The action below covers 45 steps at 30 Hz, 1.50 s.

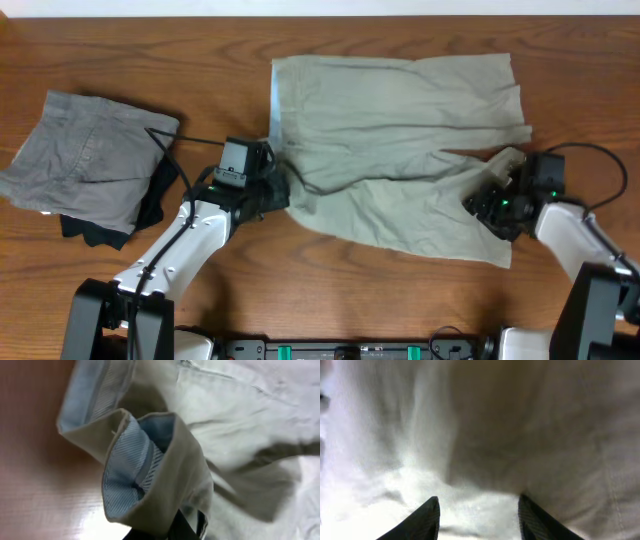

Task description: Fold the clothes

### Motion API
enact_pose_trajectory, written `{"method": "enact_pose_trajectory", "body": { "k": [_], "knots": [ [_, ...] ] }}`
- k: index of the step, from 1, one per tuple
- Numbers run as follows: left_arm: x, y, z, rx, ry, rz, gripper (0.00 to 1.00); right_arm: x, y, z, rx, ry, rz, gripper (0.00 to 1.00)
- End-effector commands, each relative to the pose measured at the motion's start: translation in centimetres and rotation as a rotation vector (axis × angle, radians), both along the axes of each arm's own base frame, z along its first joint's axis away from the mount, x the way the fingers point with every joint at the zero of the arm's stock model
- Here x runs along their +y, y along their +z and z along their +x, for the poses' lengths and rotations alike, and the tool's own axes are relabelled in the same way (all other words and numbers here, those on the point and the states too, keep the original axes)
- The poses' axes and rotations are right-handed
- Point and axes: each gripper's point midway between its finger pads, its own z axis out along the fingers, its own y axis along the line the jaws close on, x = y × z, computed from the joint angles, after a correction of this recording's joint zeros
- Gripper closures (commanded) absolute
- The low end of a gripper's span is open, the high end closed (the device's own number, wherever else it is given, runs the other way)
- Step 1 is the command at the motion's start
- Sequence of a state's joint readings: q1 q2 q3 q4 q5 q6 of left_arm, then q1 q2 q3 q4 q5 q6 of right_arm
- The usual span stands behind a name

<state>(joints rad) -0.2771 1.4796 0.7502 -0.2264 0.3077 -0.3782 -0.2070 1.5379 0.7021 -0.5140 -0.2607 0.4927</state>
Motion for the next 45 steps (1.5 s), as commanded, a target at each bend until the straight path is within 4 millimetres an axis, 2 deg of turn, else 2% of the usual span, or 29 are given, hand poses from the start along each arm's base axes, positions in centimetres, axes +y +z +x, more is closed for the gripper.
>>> {"method": "enact_pose_trajectory", "body": {
  "k": [1,7,10,15,18,21,24,29,32,36,39,45],
  "knots": [
    [-0.1,0.3,0.8,-0.034,0.006,0.001,0.94,-2.0,0.4,-0.7,0.082,0.063,-0.102,0.53],
    [-0.1,0.3,0.7,-0.033,0.005,0.001,0.93,-1.9,5.0,-1.3,0.135,0.169,-0.104,0.53],
    [0.1,-0.1,0.1,-0.005,0.005,0.01,0.93,-1.3,7.1,-2.5,0.14,0.238,-0.11,0.53],
    [0.4,-0.7,-0.9,0.037,-0.008,0.029,0.93,0.3,9.1,-5.1,0.157,0.301,-0.109,0.53],
    [0.6,-1.0,-1.5,0.067,-0.013,0.04,0.93,0.9,9.6,-6.5,0.183,0.238,-0.104,0.52],
    [0.7,-1.3,-2.0,0.081,-0.035,0.056,0.93,0.7,9.1,-7.3,0.194,0.122,-0.109,0.51],
    [0.9,-1.5,-2.5,0.095,-0.052,0.067,0.93,0.8,7.8,-8.3,0.2,0.041,-0.099,0.48],
    [0.9,-1.6,-2.7,0.103,-0.058,0.072,0.92,0.9,4.1,-10.4,0.228,-0.095,-0.084,0.47],
    [0.9,-1.6,-2.7,0.096,-0.076,0.08,0.92,0.0,2.4,-11.7,0.252,-0.182,-0.132,0.47],
    [1.0,-1.6,-2.9,0.094,-0.098,0.09,0.92,-1.3,1.4,-13.1,0.296,-0.266,-0.197,0.47],
    [1.0,-1.7,-3.0,0.098,-0.104,0.095,0.91,-1.8,0.9,-13.7,0.311,-0.316,-0.21,0.45],
    [1.1,-1.8,-3.3,0.092,-0.144,0.113,0.87,-2.1,-0.6,-13.3,0.268,-0.371,-0.207,0.43]
  ]
}}
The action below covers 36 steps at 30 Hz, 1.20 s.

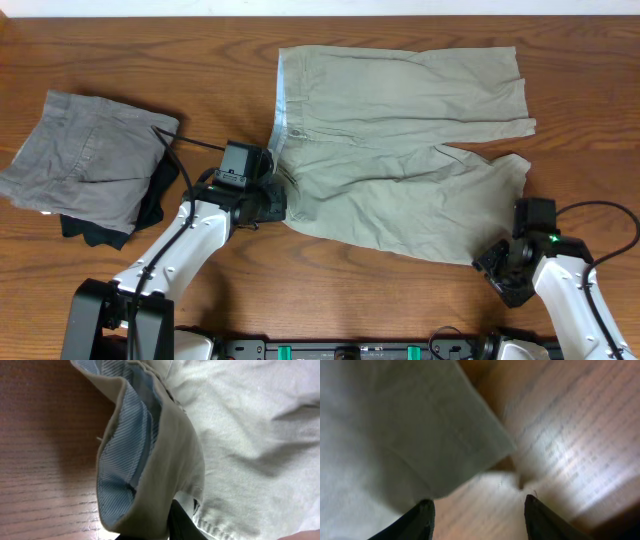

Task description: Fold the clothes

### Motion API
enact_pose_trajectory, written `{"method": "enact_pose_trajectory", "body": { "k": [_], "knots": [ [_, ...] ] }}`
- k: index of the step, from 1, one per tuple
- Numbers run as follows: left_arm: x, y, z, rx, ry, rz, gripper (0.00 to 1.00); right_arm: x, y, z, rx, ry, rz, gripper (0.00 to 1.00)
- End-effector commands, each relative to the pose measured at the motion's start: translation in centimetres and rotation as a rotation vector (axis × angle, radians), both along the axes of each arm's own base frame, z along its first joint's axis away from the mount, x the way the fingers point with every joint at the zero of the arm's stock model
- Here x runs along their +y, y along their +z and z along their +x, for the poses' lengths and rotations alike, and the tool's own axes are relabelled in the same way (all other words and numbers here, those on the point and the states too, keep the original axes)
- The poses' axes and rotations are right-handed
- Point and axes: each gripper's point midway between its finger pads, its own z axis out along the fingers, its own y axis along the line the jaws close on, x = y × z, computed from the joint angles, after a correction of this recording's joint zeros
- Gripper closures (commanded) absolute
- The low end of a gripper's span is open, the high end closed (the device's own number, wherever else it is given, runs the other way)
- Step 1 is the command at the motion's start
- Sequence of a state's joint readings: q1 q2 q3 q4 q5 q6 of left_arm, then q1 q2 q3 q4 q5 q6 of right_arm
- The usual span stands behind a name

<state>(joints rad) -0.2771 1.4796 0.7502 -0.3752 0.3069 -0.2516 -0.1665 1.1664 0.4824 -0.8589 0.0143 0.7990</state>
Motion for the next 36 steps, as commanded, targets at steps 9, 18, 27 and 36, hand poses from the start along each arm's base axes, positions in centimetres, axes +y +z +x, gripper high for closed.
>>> {"method": "enact_pose_trajectory", "body": {
  "k": [9,18,27,36],
  "knots": [
    [0.2,-0.2,-0.2,-0.009,-0.049,0.03,0.84,-0.8,-2.4,0.6,-0.089,-0.075,-0.043,0.42],
    [0.2,-0.2,-0.2,-0.009,-0.049,0.03,0.84,-0.7,-2.2,2.0,-0.15,-0.06,-0.028,0.43],
    [0.3,-0.3,-0.4,-0.002,-0.049,0.032,0.84,0.5,-2.1,2.4,-0.168,-0.028,0.036,0.44],
    [0.3,-0.3,-0.4,-0.001,-0.049,0.032,0.84,-1.1,-1.8,3.7,-0.219,-0.036,-0.048,0.47]
  ]
}}
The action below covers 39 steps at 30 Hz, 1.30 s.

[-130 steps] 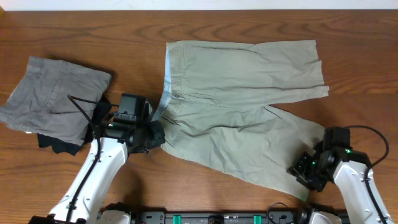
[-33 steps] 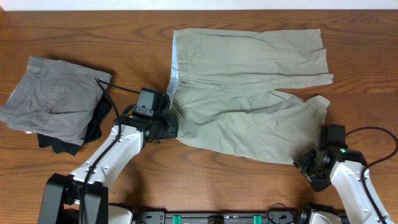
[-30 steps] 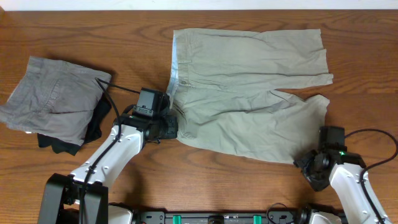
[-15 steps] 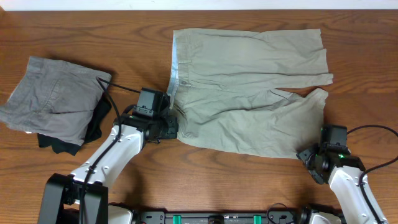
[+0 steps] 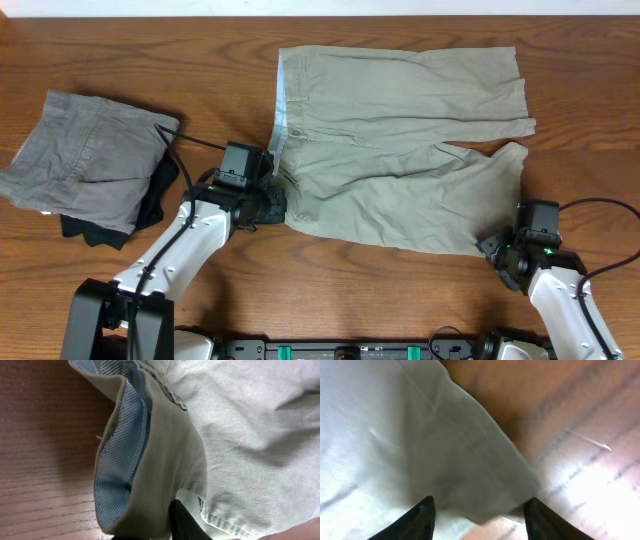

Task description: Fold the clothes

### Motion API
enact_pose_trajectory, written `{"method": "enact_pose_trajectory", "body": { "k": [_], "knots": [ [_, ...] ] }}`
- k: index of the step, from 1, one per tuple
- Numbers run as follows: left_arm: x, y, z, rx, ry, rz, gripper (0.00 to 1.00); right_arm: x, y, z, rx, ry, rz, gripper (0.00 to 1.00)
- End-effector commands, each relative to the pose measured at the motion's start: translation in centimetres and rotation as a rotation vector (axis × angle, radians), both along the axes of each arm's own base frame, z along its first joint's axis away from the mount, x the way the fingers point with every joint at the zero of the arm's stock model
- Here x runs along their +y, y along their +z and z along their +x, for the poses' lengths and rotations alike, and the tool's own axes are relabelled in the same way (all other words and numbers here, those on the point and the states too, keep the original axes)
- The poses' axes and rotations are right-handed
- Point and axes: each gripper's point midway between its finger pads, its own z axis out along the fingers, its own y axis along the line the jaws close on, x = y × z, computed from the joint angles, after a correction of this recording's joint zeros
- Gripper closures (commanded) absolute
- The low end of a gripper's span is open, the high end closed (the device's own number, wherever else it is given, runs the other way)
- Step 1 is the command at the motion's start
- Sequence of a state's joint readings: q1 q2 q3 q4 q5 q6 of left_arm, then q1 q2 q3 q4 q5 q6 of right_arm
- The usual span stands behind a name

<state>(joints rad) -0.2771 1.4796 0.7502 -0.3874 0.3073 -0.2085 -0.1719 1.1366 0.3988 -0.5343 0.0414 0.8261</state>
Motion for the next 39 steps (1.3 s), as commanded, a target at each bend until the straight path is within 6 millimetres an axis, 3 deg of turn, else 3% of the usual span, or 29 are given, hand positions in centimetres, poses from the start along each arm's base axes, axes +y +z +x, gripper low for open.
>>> {"method": "enact_pose_trajectory", "body": {
  "k": [1,5,7,9,16,20,28,34,39],
  "knots": [
    [0.2,-0.2,-0.1,0.001,-0.01,0.017,0.84,0.3,-1.3,-1.0,0.032,0.002,0.019,0.51],
    [0.2,-0.2,-0.2,0.004,-0.01,0.018,0.84,0.2,-1.1,-0.5,0.008,0.002,0.015,0.75],
    [0.2,-0.2,-0.2,0.005,-0.01,0.019,0.84,0.2,-1.1,-0.5,0.011,0.002,0.016,0.98],
    [0.2,-0.2,-0.2,0.007,-0.01,0.019,0.93,0.3,-1.2,-0.9,0.025,0.003,0.019,0.99],
    [0.6,0.6,-1.6,0.032,-0.011,0.026,0.94,1.6,-0.3,-1.8,0.072,0.083,0.073,0.99],
    [1.0,2.8,-2.9,0.011,-0.017,0.023,0.94,1.4,2.8,-1.6,0.072,0.134,0.052,0.99],
    [2.0,8.7,-6.3,-0.118,-0.016,-0.013,0.94,0.4,12.6,-1.0,-0.046,0.179,-0.053,0.99],
    [2.9,11.2,-9.5,-0.179,-0.014,-0.03,0.94,-0.3,18.6,-3.3,-0.105,0.179,-0.138,0.99],
    [3.2,12.0,-12.5,-0.164,-0.003,-0.066,0.94,-0.5,21.2,-5.5,-0.126,0.17,-0.179,0.99]
  ]
}}
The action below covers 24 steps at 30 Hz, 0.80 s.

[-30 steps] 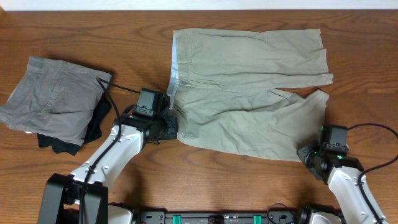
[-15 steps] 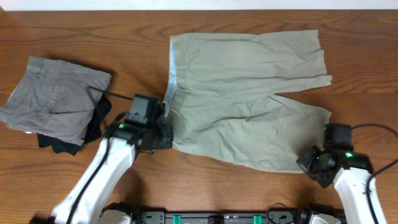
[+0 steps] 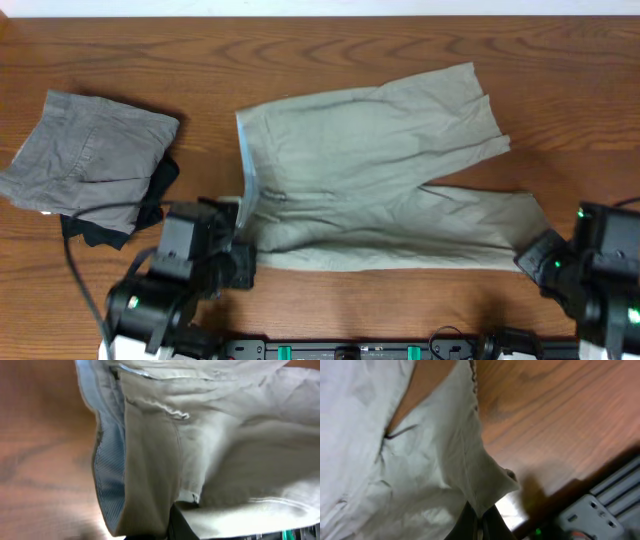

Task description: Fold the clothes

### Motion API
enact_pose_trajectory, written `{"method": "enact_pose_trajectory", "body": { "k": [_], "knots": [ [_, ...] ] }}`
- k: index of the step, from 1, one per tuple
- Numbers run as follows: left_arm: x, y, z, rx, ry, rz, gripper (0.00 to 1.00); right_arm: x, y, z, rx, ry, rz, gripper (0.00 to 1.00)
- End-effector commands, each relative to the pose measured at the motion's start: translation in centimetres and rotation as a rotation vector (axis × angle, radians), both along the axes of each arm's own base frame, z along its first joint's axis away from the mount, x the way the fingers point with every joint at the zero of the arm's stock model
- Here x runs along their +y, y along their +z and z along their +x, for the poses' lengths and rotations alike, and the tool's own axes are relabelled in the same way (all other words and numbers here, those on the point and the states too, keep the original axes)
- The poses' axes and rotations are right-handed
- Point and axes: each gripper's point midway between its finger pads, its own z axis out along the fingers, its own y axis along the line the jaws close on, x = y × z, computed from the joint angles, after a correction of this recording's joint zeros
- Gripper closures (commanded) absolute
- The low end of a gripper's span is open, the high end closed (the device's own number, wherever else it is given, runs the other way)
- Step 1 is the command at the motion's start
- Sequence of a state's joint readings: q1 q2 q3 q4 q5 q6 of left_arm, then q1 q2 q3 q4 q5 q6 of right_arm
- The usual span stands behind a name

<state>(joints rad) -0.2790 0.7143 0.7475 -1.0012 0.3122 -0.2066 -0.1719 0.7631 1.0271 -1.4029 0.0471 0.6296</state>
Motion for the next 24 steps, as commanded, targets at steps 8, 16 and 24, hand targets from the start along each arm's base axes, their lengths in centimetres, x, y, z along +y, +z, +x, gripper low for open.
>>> {"method": "enact_pose_trajectory", "body": {
  "k": [8,16,24],
  "knots": [
    [-0.3,4.3,-0.3,-0.151,0.021,-0.087,0.94,-1.4,4.3,0.0,-0.091,0.1,-0.161,0.98],
    [0.9,7.8,6.5,-0.384,0.186,-0.06,0.94,-2.2,4.0,6.5,-0.035,0.215,-0.183,0.98],
    [0.5,5.7,12.0,-0.364,0.226,-0.001,0.94,-2.7,2.2,15.1,-0.079,0.289,-0.174,0.98]
  ]
}}
